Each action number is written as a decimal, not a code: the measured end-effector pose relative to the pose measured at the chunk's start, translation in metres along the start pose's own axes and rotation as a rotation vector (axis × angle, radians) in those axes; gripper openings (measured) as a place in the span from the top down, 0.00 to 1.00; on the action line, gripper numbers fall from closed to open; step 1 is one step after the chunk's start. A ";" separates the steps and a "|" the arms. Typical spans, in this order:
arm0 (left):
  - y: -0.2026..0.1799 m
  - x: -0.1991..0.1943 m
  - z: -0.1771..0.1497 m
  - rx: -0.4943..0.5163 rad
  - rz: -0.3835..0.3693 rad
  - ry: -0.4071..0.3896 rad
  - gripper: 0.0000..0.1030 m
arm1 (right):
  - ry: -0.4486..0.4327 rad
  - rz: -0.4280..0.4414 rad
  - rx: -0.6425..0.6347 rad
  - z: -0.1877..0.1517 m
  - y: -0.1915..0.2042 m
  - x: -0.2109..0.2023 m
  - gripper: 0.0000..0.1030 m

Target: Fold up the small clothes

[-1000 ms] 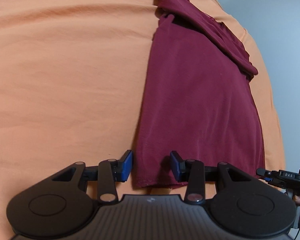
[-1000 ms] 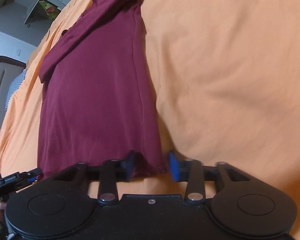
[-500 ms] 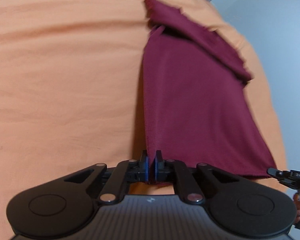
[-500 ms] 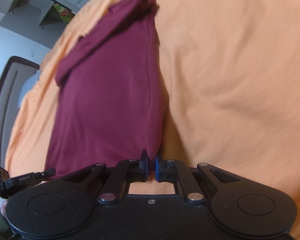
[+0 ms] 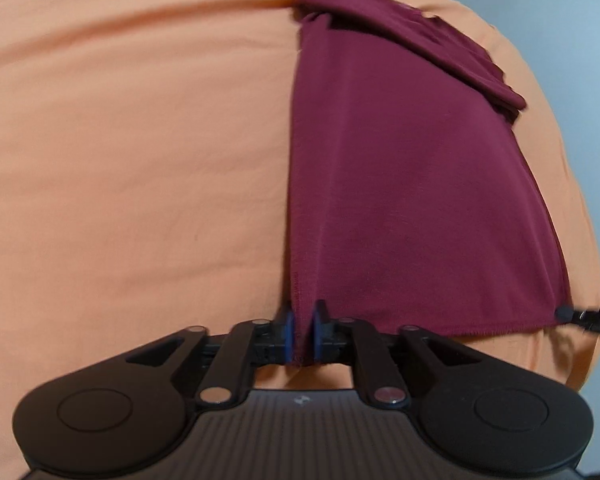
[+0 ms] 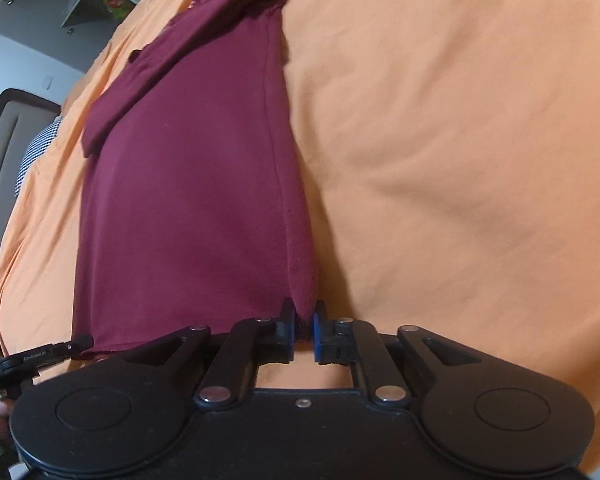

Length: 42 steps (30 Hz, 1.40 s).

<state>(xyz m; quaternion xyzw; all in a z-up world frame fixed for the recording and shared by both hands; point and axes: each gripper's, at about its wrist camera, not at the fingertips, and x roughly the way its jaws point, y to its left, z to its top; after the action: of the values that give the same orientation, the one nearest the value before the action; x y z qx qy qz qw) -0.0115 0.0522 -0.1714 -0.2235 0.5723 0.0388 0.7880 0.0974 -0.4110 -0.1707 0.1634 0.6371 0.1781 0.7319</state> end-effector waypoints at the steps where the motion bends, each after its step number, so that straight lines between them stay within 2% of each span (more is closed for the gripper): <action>1: -0.003 -0.006 -0.001 0.026 0.015 -0.011 0.72 | -0.012 -0.007 -0.027 0.000 0.003 -0.005 0.72; 2: -0.004 -0.013 -0.001 0.053 0.033 -0.027 0.64 | -0.033 -0.022 -0.053 -0.001 0.006 -0.013 0.65; 3: -0.007 -0.019 -0.002 0.078 0.049 -0.042 0.63 | -0.053 -0.033 -0.082 0.000 0.008 -0.020 0.61; 5: -0.015 -0.028 -0.003 0.122 0.068 -0.063 0.60 | -0.097 -0.058 -0.124 0.002 0.010 -0.033 0.47; 6: -0.017 -0.033 0.000 0.145 0.074 -0.074 0.57 | -0.127 -0.072 -0.151 0.002 0.012 -0.040 0.46; 8: -0.025 -0.039 0.001 0.186 0.093 -0.103 0.42 | -0.169 -0.094 -0.212 0.003 0.017 -0.048 0.46; 12: -0.033 -0.041 0.002 0.241 0.118 -0.099 0.42 | -0.210 -0.113 -0.351 0.003 0.033 -0.054 0.39; 15: -0.034 -0.039 0.001 0.234 0.122 -0.092 0.42 | -0.212 -0.115 -0.438 0.003 0.043 -0.055 0.38; 17: -0.034 -0.037 0.001 0.219 0.125 -0.089 0.42 | -0.215 -0.115 -0.475 0.001 0.045 -0.058 0.32; 22: -0.037 -0.034 -0.001 0.231 0.129 -0.098 0.35 | -0.219 -0.112 -0.489 0.000 0.055 -0.054 0.31; 32: -0.047 -0.034 -0.009 0.265 0.145 -0.112 0.33 | -0.227 -0.110 -0.530 -0.005 0.058 -0.056 0.30; 36: -0.059 -0.032 -0.019 0.395 0.198 -0.125 0.33 | -0.219 -0.125 -0.599 -0.011 0.063 -0.054 0.30; 42: -0.079 -0.023 -0.040 0.741 0.293 -0.105 0.37 | -0.191 -0.186 -0.850 -0.033 0.072 -0.046 0.33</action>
<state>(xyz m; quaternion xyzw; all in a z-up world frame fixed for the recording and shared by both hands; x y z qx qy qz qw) -0.0299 -0.0295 -0.1356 0.1623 0.5324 -0.0470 0.8294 0.0553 -0.3689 -0.1015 -0.1941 0.4490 0.3419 0.8024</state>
